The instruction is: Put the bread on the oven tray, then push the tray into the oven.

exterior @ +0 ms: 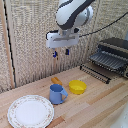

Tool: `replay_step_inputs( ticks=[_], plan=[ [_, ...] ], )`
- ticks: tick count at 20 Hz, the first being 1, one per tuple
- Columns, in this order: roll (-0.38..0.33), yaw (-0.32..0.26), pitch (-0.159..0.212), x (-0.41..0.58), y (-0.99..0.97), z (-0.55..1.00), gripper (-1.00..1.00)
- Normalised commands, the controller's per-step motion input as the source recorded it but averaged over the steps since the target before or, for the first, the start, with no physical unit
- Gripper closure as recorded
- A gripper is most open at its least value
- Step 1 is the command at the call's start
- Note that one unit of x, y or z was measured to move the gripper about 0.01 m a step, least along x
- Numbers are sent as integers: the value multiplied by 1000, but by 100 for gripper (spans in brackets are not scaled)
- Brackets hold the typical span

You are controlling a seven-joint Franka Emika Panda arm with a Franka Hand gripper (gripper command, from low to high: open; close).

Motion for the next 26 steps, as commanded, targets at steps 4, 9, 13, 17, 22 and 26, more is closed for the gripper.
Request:
replay_step_inputs(
  ticks=[4,9,13,17,22,26],
  plan=[
    [8,-88,18,590,-211,-191,-100],
    [20,-83,19,615,-246,-175,-100],
    [3,-67,65,415,-145,-202,-100],
    [-1,-53,96,386,-56,-321,-100],
    [-4,-52,98,367,-33,-351,-100],
    [-12,-37,71,346,-31,-377,-100]
  ],
)
